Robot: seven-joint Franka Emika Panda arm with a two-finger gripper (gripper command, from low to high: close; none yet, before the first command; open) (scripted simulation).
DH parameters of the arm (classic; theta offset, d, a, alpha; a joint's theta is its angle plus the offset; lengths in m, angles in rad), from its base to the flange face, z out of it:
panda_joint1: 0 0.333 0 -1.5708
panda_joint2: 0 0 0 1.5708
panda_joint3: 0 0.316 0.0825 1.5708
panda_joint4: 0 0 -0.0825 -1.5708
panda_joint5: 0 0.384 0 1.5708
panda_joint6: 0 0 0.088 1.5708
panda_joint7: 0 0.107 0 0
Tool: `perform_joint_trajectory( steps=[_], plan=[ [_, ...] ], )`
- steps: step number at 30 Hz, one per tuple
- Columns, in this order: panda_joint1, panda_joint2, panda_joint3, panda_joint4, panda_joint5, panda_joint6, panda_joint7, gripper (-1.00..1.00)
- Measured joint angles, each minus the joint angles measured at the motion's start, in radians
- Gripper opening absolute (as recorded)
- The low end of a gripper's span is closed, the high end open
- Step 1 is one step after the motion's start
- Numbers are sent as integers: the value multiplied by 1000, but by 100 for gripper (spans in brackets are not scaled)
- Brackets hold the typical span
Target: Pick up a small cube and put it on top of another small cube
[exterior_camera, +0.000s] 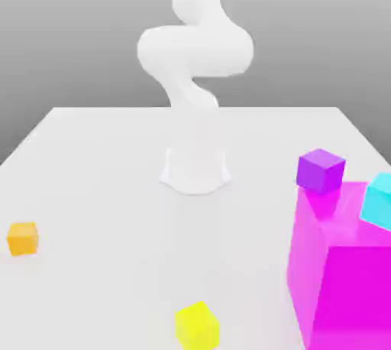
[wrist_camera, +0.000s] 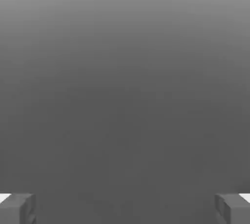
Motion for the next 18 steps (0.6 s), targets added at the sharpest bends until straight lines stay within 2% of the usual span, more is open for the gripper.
perform_joint_trajectory(
  steps=[11, 18],
  plan=[
    [-242, 402, -143, -131, -27, 204, 197, 0],
    [-384, 657, -263, -214, 26, 332, 270, 0]
  ],
)
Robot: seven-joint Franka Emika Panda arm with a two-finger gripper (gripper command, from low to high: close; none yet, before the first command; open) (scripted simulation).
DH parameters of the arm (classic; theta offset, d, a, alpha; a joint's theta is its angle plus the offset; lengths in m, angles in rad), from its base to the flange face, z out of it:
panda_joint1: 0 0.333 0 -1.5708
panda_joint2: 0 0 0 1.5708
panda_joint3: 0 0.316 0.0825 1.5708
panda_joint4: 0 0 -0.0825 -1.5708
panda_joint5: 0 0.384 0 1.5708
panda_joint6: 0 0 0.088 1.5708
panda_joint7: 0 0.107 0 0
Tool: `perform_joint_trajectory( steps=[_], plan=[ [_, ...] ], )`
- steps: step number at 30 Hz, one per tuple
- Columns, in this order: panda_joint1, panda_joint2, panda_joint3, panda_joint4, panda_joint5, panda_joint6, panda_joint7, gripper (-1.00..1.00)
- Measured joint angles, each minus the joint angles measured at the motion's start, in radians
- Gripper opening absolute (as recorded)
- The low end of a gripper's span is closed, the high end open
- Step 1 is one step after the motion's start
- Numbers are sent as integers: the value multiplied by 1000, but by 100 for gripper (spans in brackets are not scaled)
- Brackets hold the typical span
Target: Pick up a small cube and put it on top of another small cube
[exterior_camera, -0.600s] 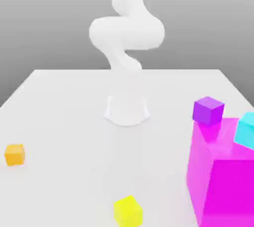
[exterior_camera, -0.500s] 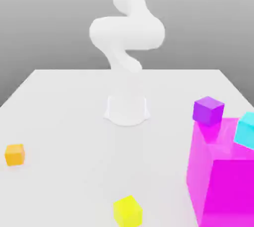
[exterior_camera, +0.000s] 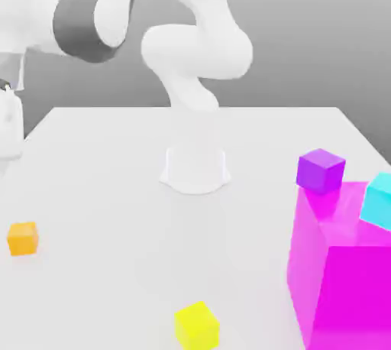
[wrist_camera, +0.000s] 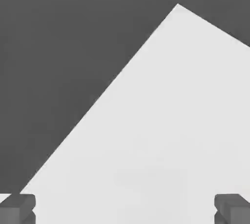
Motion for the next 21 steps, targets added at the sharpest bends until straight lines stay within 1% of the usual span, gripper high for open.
perform_joint_trajectory(
  steps=[4, 6, 11, 12, 18, 21],
  plan=[
    [-90, 152, -29, -46, 86, 70, 1, 0],
    [-128, 228, -24, -60, 145, 108, -16, 0],
    [-231, 410, 93, -29, 282, 239, -110, 0],
    [-252, 434, 115, -24, 290, 259, -116, -100],
    [-261, 446, 126, -21, 295, 269, -119, -100],
    [-226, 382, 81, -37, 251, 219, -86, -100]
  ],
)
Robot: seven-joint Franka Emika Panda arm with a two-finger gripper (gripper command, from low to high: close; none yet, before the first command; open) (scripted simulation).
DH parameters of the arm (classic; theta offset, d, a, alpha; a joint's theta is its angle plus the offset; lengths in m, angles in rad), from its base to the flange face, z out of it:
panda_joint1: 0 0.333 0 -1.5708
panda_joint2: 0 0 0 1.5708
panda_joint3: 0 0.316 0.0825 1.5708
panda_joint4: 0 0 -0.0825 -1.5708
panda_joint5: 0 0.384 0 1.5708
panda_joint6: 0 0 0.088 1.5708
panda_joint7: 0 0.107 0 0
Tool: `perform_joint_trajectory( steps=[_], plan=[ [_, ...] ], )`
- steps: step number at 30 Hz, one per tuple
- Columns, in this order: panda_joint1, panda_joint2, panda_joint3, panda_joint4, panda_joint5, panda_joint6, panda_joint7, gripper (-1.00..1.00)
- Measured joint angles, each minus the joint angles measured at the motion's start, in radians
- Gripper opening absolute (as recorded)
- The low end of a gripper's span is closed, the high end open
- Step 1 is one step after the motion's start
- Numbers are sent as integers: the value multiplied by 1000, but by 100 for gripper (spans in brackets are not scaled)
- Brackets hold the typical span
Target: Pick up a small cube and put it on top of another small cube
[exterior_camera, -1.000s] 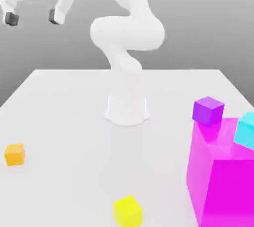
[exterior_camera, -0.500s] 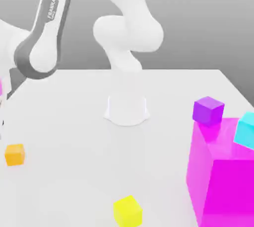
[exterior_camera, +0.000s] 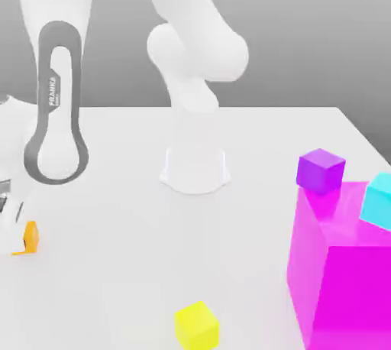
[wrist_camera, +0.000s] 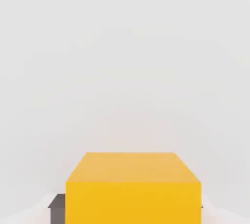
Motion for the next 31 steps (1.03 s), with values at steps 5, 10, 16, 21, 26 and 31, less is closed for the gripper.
perform_joint_trajectory(
  steps=[5, 10, 16, 21, 26, 31],
  plan=[
    [83, -158, -37, -7, -130, -143, 105, -100],
    [288, -247, 118, 105, -174, -332, 176, -100],
    [576, -343, 277, 253, -193, -568, 239, -100],
    [816, -411, 400, 373, -211, -758, 294, -100],
    [925, -408, 472, 388, -237, -778, 338, -100],
    [927, -384, 475, 352, -244, -719, 344, 100]
  ],
)
